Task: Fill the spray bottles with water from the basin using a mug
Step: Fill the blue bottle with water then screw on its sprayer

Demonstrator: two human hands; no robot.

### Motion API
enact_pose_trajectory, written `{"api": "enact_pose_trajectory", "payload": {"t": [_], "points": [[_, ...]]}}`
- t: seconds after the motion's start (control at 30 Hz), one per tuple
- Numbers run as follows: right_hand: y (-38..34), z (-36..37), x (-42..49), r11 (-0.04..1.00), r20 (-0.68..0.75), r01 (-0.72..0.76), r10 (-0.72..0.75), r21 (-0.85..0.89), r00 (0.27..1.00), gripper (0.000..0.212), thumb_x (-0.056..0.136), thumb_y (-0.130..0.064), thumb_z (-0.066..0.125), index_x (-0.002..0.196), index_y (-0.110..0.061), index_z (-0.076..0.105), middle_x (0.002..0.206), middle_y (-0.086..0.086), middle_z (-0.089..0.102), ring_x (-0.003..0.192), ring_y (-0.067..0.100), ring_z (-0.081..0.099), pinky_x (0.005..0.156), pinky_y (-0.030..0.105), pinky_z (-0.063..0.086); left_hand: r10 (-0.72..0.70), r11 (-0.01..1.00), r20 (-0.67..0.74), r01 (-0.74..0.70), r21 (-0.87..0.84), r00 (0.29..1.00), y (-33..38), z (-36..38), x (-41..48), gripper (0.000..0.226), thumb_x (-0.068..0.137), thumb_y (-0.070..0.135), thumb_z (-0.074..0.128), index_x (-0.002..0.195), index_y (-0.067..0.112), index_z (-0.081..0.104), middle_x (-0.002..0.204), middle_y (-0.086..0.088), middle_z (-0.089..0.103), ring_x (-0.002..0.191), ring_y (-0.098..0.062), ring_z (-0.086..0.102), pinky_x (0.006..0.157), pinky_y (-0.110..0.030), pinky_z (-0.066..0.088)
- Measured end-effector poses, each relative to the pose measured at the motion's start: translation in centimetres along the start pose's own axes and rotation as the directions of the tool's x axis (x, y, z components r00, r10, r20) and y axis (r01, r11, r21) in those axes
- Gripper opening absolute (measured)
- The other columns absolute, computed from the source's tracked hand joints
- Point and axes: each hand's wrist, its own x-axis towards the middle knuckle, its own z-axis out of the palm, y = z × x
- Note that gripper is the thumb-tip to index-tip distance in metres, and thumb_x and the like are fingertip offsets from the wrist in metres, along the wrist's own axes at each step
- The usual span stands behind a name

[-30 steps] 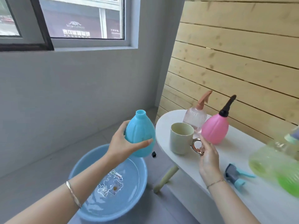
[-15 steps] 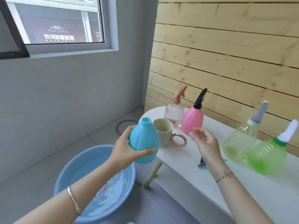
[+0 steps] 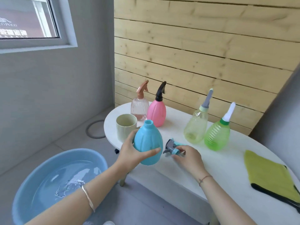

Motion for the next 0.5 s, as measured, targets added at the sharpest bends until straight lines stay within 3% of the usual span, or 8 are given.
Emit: {"api": "enact_pose_trajectory", "payload": {"t": [0.07, 0.17, 0.3, 0.4, 0.5], "points": [[0.3, -0.5, -0.2, 0.994, -0.040, -0.033, 0.037, 0.108, 0.998, 0.015, 0.080, -0.029, 0.072, 0.094, -0.022, 0.071, 0.090, -0.006, 0.067, 0.085, 0.016, 0.060, 0.078, 0.030, 0.045, -0.002, 1.000, 0.021, 0.001, 0.011, 1.000, -0.4, 0.9, 0.1, 0.079, 0.042, 0.050, 0.091, 0.113, 0.044, 0.055, 0.104, 0.014, 0.069, 0.097, -0.007, 0.068, 0.082, -0.030, 0.059], [0.4, -2.4, 0.0, 0.906, -0.124, -0.042, 0.104, 0.422, 0.987, 0.019, 0.081, -0.020, 0.075, 0.099, -0.022, 0.068, 0.091, -0.005, 0.068, 0.083, 0.013, 0.060, 0.072, 0.015, 0.043, -0.025, 1.000, 0.050, 0.025, 0.015, 0.998, -1.2, 2.0, 0.3, 0.078, 0.042, 0.051, 0.092, 0.111, 0.044, 0.056, 0.103, 0.013, 0.070, 0.097, -0.009, 0.068, 0.082, -0.032, 0.059], [-2.1, -6.6, -0.3, 0.582, -0.182, 0.063, 0.149, 0.810, 0.972, 0.022, 0.084, -0.008, 0.069, 0.101, -0.022, 0.068, 0.090, -0.010, 0.070, 0.082, 0.001, 0.065, 0.077, 0.011, 0.049, -0.043, 0.999, 0.065, 0.042, 0.021, 0.997, -1.8, 3.9, 1.0, 0.082, 0.043, 0.050, 0.092, 0.115, 0.040, 0.055, 0.108, 0.010, 0.068, 0.099, -0.008, 0.067, 0.086, -0.035, 0.058], [-4.0, -9.6, -0.3, 0.461, -0.216, 0.137, 0.122, 0.877, 0.969, 0.021, 0.085, -0.012, 0.069, 0.105, -0.018, 0.068, 0.091, -0.011, 0.071, 0.086, -0.003, 0.064, 0.077, 0.009, 0.046, -0.032, 0.998, 0.090, 0.028, 0.047, 0.995, -1.8, 5.5, 1.4, 0.081, 0.044, 0.049, 0.092, 0.113, 0.043, 0.051, 0.109, 0.014, 0.065, 0.099, -0.003, 0.064, 0.086, -0.031, 0.057], [-5.4, -11.6, -0.2, 0.391, -0.229, 0.171, 0.108, 0.904, 0.967, 0.043, 0.073, -0.027, 0.074, 0.114, -0.017, 0.066, 0.095, -0.009, 0.072, 0.104, 0.009, 0.062, 0.094, 0.020, 0.042, -0.016, 0.997, 0.098, 0.008, 0.072, 0.995, -2.0, 6.7, 1.6, 0.082, 0.042, 0.051, 0.092, 0.112, 0.044, 0.050, 0.108, 0.017, 0.063, 0.100, -0.002, 0.062, 0.087, -0.033, 0.056]]}}
